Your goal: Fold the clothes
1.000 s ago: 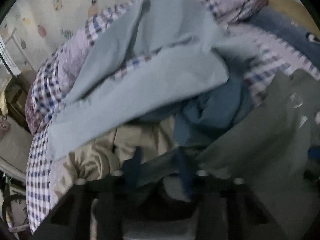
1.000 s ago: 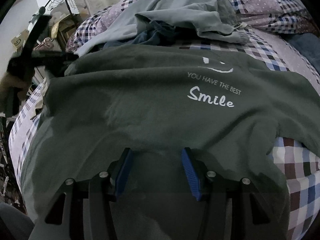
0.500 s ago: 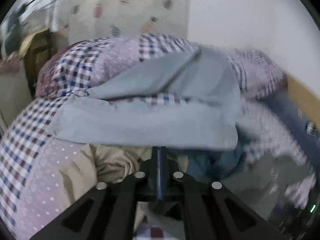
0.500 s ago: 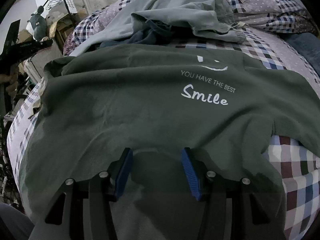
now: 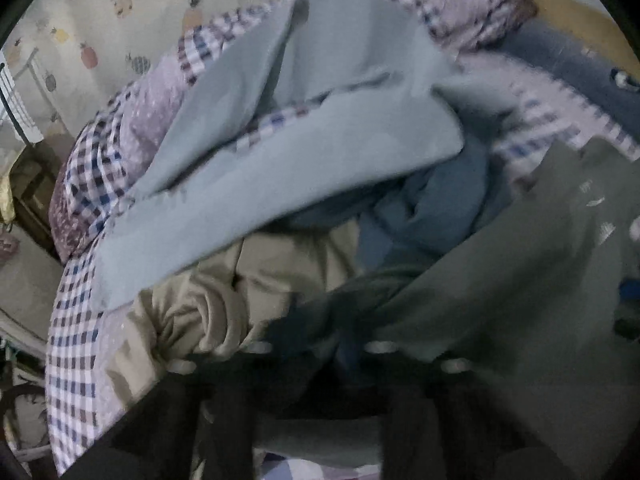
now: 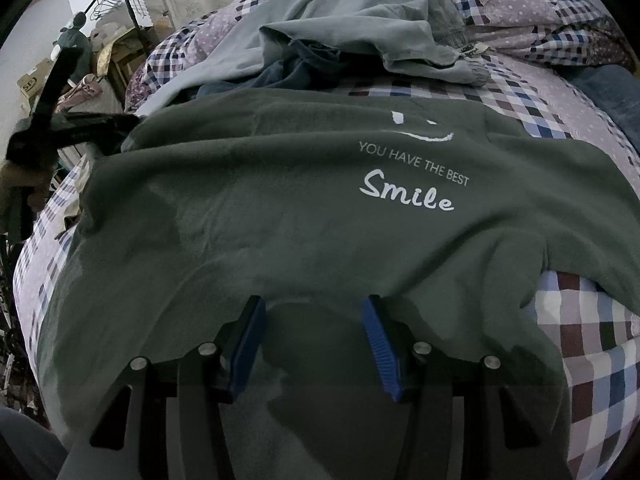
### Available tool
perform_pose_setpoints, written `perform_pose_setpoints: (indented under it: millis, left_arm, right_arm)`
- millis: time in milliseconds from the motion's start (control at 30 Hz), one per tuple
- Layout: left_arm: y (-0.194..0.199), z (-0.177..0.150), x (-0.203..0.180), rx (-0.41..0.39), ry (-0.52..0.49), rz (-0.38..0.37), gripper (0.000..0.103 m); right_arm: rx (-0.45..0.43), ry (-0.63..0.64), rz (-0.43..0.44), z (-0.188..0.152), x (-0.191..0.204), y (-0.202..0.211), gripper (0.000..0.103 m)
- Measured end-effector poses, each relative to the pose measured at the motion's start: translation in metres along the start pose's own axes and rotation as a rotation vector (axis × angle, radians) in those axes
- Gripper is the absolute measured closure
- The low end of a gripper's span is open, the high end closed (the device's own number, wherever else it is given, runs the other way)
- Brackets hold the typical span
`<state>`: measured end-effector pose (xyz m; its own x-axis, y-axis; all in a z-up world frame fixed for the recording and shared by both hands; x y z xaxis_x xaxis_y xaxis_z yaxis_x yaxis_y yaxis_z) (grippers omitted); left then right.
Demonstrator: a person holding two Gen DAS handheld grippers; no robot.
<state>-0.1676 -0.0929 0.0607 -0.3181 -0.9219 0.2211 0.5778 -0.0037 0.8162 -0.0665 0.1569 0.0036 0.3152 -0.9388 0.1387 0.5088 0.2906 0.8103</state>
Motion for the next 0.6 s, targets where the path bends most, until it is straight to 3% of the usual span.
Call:
perform_pose_setpoints:
  millis: [67,133,233,300,367,433,533,600]
  left_arm:
    - [-0.001,-0.003,-0.001,-0.009,-0.007,-0.003,0.102]
    - [0.012,-0.002,0.009,-0.078,0.058,-0.013,0.102]
    - [0.053,-0.004,0.054,-0.276,0.326,-0.007,0.102]
    - [0.077,-0.02,0.091,-0.385,0.542,0.059,0.102]
    - [0.09,-0.043,0.121,-0.427,0.738,0.125,0.102]
    - [0.088,-0.063,0.137,-0.388,0.843,0.164,0.102]
    - [0.08,-0.074,0.141,-0.301,0.83,0.197,0.102]
    - [0.086,-0.07,0.132,-0.317,0.742,0.198,0.095]
  right_arm:
    - [0.001,0.002,0.0,0.0,-0.001,0.0,0.049]
    - [0.001,0.004,0.0,0.0,-0.001,0.0,0.049]
    - [0.0,0.008,-0.004,-0.001,-0.003,0.0,0.049]
    - [0.0,0.009,-0.006,-0.001,-0.004,0.0,0.049]
    - [0.0,0.009,-0.009,-0.001,-0.004,0.001,0.049]
    - [0.001,0.009,-0.01,-0.001,-0.005,0.002,0.049]
    - [0.002,0.01,-0.011,-0.001,-0.005,0.002,0.049]
    - [0.003,0.01,-0.011,-0.001,-0.004,0.001,0.049]
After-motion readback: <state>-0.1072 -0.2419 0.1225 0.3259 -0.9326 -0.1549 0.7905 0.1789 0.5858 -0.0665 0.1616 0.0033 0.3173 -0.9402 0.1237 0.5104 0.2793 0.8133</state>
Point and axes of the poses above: each gripper's, at about its wrist camera, not at the fingertips, and y roughly against the way its jaws point, x to its left, z to its top, the point moved 2 cm from there along -y, roughly the way its jaws point, and after that the axes turned 3 degrees about -z, right-handed, at the moved point
